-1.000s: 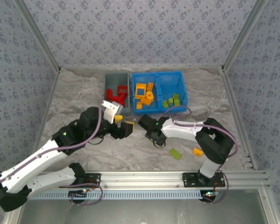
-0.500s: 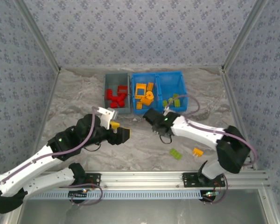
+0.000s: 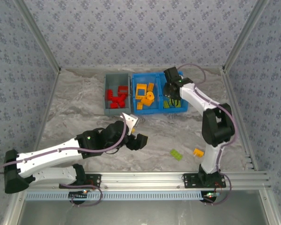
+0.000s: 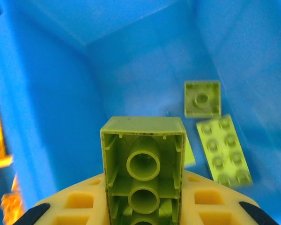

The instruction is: Sort the legos into containers by color

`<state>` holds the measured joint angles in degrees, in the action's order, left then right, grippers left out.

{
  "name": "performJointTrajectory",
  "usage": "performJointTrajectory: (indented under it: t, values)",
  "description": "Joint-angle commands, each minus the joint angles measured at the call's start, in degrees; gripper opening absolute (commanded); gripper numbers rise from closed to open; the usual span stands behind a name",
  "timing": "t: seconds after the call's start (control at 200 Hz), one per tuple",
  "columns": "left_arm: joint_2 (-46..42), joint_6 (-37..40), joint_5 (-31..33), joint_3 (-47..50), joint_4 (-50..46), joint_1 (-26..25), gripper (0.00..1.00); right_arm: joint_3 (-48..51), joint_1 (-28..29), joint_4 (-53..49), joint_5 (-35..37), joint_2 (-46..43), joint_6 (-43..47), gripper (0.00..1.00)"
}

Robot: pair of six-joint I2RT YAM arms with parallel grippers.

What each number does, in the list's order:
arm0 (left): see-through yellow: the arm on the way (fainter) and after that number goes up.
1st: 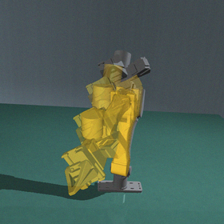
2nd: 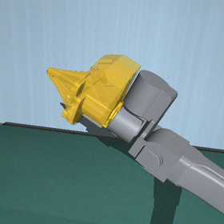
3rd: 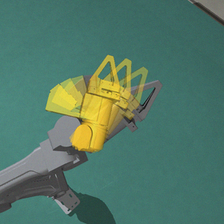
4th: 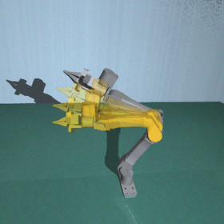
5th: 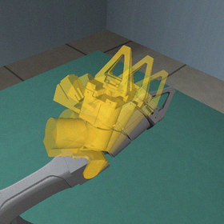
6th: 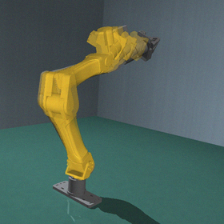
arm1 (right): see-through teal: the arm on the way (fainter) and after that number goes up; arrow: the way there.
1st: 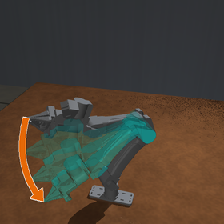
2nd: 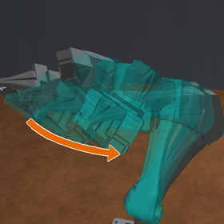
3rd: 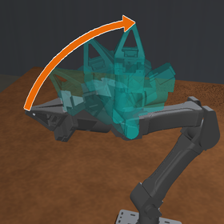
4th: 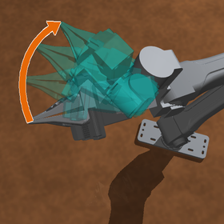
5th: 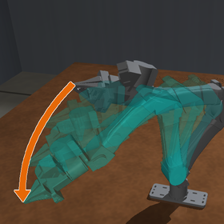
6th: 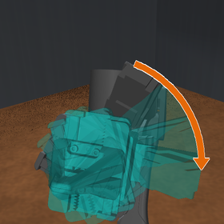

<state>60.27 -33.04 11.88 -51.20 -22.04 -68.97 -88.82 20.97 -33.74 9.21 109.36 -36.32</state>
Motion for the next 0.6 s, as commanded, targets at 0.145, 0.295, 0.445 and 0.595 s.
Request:
performJointTrajectory:
  t: [0.145, 0.295, 0.445, 0.595]
  values:
    - [3.4, 0.8, 3.0, -3.7, 3.2, -2.0, 0.78, -10.7, -2.7, -3.9, -4.8, 11.5, 4.5, 0.33]
    - [5.4, 1.5, 2.8, -5.1, 2.9, -2.7, 0.77, -12.6, -3.7, -4.7, -5.7, 11.9, 5.7, 0.53]
    - [8.7, 3.2, 1.5, -6.9, 3.5, -3.3, 0.78, -11.9, -3.5, -6.6, -3.8, 7.0, 6.4, 0.64]
    - [16.3, 7.5, -3.3, -10.9, 4.4, -3.4, 0.78, -9.0, -3.2, -11.2, 0.0, -3.5, 5.7, 0.62]
